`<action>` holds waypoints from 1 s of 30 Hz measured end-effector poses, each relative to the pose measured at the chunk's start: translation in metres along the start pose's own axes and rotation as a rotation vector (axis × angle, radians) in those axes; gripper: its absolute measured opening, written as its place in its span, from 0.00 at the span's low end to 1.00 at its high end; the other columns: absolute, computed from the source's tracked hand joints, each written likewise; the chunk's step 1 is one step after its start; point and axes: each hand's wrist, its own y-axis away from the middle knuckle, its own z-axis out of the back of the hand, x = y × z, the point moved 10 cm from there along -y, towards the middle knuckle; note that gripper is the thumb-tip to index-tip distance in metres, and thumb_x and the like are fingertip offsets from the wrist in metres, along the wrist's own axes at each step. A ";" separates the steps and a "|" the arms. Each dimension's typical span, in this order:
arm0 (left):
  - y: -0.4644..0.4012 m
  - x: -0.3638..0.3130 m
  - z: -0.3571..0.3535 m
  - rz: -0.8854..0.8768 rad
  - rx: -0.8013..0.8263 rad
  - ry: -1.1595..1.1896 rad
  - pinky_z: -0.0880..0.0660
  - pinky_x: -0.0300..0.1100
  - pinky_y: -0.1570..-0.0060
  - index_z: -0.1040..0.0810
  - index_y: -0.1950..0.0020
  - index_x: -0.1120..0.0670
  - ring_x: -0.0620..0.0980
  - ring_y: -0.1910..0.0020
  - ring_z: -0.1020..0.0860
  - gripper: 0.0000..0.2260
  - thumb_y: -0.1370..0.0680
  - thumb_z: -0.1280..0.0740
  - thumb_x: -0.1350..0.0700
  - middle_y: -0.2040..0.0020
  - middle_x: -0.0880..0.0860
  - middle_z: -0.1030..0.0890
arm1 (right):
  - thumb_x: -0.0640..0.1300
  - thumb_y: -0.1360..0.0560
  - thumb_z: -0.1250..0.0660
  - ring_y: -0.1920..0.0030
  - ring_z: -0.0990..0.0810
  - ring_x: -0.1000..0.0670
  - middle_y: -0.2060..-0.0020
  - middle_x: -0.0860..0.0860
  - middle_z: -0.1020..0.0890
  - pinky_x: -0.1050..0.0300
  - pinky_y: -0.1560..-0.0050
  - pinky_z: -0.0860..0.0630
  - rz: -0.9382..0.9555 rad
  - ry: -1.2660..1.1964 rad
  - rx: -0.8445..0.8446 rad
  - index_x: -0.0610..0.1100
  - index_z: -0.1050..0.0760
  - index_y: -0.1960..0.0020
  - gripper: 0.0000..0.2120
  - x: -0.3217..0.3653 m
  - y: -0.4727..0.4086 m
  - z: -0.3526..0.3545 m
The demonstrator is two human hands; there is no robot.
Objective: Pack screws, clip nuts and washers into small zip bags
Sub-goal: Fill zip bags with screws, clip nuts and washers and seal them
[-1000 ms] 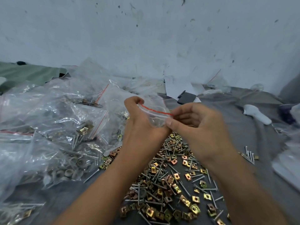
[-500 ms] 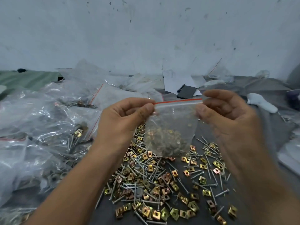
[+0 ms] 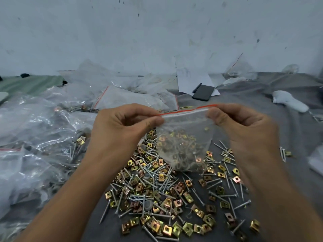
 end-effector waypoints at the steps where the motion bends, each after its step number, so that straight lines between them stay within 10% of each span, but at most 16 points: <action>1: 0.001 -0.002 -0.001 -0.005 0.012 0.006 0.24 0.29 0.63 0.10 0.54 0.50 0.39 0.65 0.17 0.06 0.29 0.19 0.58 0.62 0.47 0.12 | 0.47 0.31 0.20 0.58 0.14 0.54 0.58 0.51 0.11 0.63 0.54 0.19 0.009 0.009 0.005 0.49 0.12 0.52 0.08 0.001 -0.001 0.001; 6: 0.004 0.000 0.002 -0.004 -0.026 -0.001 0.18 0.54 0.59 0.10 0.55 0.47 0.58 0.60 0.14 0.05 0.29 0.19 0.53 0.60 0.51 0.12 | 0.43 0.31 0.21 0.56 0.13 0.54 0.58 0.50 0.11 0.65 0.53 0.19 0.057 -0.009 0.037 0.47 0.12 0.53 0.06 0.005 -0.002 0.003; 16: 0.004 0.004 -0.013 0.046 0.000 0.144 0.22 0.33 0.63 0.12 0.55 0.55 0.44 0.64 0.18 0.04 0.27 0.20 0.58 0.61 0.55 0.13 | 0.50 0.30 0.22 0.52 0.13 0.53 0.54 0.49 0.12 0.64 0.51 0.19 -0.007 -0.095 0.214 0.48 0.15 0.47 0.13 -0.002 0.006 -0.021; 23: 0.006 0.005 -0.023 0.045 0.062 0.201 0.19 0.47 0.52 0.13 0.53 0.52 0.54 0.56 0.18 0.05 0.26 0.20 0.58 0.54 0.60 0.14 | 0.49 0.32 0.18 0.52 0.14 0.46 0.54 0.43 0.12 0.47 0.45 0.17 -0.092 -0.181 0.212 0.45 0.13 0.49 0.15 -0.013 0.015 -0.030; 30: 0.008 0.007 -0.034 0.052 0.070 0.279 0.25 0.31 0.67 0.11 0.51 0.54 0.43 0.65 0.18 0.08 0.29 0.21 0.55 0.58 0.54 0.12 | 0.48 0.30 0.21 0.54 0.14 0.48 0.57 0.46 0.12 0.52 0.48 0.18 -0.021 -0.199 0.256 0.46 0.13 0.52 0.09 -0.004 0.018 -0.040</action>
